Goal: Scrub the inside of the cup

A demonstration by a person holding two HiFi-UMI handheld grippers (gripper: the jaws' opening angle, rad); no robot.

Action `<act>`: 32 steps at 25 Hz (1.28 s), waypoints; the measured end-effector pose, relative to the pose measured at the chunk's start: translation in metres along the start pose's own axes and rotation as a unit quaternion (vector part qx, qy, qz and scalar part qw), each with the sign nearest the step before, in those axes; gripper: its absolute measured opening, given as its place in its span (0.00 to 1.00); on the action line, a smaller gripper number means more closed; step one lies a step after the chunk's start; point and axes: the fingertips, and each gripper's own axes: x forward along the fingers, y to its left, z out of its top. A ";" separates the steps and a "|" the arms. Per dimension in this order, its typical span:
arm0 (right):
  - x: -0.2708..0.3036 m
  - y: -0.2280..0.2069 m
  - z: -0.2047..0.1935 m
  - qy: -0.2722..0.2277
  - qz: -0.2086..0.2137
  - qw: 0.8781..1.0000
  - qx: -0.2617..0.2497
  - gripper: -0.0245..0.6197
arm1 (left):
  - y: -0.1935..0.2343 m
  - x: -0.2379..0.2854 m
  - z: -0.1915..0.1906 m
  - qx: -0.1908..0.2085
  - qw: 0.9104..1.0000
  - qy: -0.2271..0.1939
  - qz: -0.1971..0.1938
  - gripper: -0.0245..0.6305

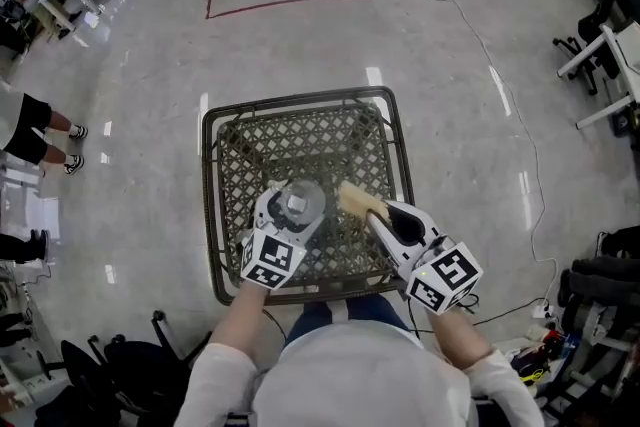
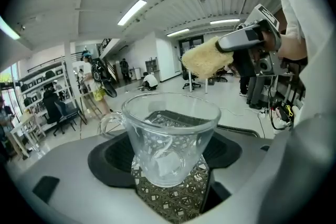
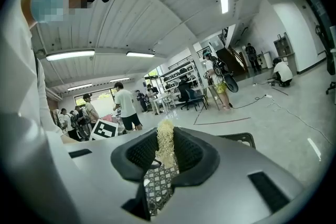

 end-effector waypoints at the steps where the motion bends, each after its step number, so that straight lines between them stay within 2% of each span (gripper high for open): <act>1: -0.001 0.005 0.005 -0.003 0.004 1.000 -0.007 0.19 | -0.002 -0.005 0.003 0.007 1.000 0.002 0.000 0.60; 13: -0.001 0.045 0.025 -0.005 0.058 0.996 -0.061 0.19 | -0.015 -0.038 0.031 0.056 0.998 0.016 0.025 0.60; 18: 0.006 0.062 0.021 0.034 0.096 0.990 -0.100 0.19 | -0.016 -0.042 0.039 0.090 0.995 0.026 0.037 0.60; 23: 0.027 0.082 0.008 0.090 0.138 0.974 -0.153 0.19 | -0.016 -0.041 0.045 0.133 0.989 0.039 0.051 0.60; 28: 0.048 0.085 0.004 0.127 0.124 0.960 -0.216 0.19 | -0.017 -0.046 0.049 0.154 0.985 0.042 0.060 0.60; 32: 0.053 0.079 0.002 0.143 0.100 0.957 -0.231 0.19 | -0.011 -0.053 0.045 0.162 0.983 0.042 0.071 0.60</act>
